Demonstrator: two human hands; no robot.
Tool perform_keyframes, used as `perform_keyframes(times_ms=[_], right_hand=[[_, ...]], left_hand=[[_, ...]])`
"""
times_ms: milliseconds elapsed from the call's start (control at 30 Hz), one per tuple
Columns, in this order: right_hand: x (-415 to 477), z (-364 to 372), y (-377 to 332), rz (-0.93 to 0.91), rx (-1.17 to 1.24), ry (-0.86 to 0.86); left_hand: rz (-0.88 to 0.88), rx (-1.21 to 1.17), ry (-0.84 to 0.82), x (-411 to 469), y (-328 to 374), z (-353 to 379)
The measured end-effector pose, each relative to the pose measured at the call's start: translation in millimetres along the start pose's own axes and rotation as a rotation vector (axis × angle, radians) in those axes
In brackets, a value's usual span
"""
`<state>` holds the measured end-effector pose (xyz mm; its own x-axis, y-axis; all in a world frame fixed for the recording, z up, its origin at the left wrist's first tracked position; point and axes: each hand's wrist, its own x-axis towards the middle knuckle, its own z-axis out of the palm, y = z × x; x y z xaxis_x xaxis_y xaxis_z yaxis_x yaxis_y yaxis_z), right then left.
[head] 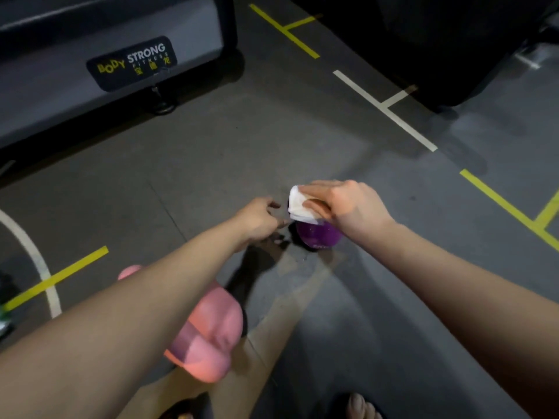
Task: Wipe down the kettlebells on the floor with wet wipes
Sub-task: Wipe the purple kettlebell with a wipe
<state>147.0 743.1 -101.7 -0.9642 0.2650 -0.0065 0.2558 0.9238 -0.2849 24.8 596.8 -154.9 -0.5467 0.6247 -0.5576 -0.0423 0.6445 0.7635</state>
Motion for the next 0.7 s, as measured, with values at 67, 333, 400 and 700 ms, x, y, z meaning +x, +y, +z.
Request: perform_keyframes(times_ms=[67,333,400,700], right_hand=[[8,-6,2,0.053,-0.08,-0.07],[37,-12,1,0.37,-0.072,-0.041],[43,-13,4,0.465,-0.016,0.018],[53,-20,39,0.746,0.279,0.065]], left_hand=[[-0.137,0.004,-0.031,-5,6,15],[0.028,0.289,0.123,-11,4,93],[0.067,0.227,0.102,-17,-1,107],[0.133,0.059,0.146,5,10,115]])
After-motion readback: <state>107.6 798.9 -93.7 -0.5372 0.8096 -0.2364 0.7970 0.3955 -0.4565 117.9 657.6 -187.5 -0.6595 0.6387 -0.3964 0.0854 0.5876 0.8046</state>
